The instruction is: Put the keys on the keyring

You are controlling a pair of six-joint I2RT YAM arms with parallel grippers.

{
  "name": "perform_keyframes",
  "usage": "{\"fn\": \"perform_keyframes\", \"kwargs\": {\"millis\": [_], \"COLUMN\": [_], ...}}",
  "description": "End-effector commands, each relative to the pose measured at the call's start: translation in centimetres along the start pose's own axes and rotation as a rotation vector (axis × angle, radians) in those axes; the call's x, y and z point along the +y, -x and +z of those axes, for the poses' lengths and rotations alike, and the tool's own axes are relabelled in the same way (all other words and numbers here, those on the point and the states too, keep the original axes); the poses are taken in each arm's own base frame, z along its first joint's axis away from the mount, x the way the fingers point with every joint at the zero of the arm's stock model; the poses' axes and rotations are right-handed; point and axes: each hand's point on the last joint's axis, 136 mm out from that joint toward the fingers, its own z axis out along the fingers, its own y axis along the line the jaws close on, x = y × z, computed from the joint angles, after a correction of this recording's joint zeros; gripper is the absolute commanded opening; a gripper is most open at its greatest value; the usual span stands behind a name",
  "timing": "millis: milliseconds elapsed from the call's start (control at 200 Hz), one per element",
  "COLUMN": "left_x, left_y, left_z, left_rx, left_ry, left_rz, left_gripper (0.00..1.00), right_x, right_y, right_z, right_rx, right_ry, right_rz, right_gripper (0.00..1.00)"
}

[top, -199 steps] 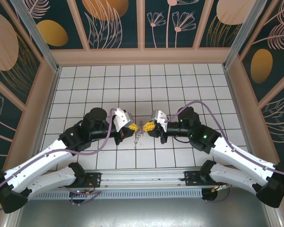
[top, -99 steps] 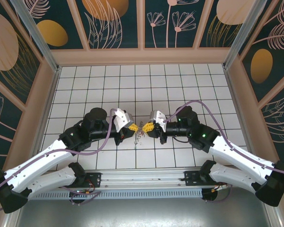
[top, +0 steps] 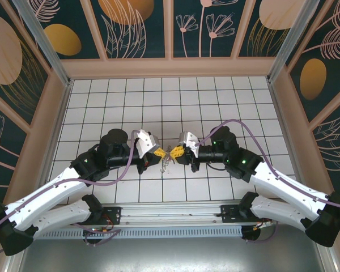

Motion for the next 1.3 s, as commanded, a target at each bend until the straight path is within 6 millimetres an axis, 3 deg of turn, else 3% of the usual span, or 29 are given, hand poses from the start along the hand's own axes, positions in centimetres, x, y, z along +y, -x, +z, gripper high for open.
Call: {"fn": "perform_keyframes", "kwargs": {"millis": [0,1296], "left_x": [-0.1,-0.3], "left_y": [1.7,2.1], "left_z": [-0.1,0.3], "left_rx": [-0.041,-0.044], "left_ry": [-0.008,-0.03], "left_rz": [0.035,0.041], "left_gripper": [0.0,0.0], "right_x": [1.1,1.5], "right_y": [3.1,4.9], "right_z": [-0.4,0.6], "right_rx": [-0.074,-0.085], "right_ry": [0.045,0.053], "right_rz": [-0.071,-0.115], "right_gripper": [0.0,0.0]}}
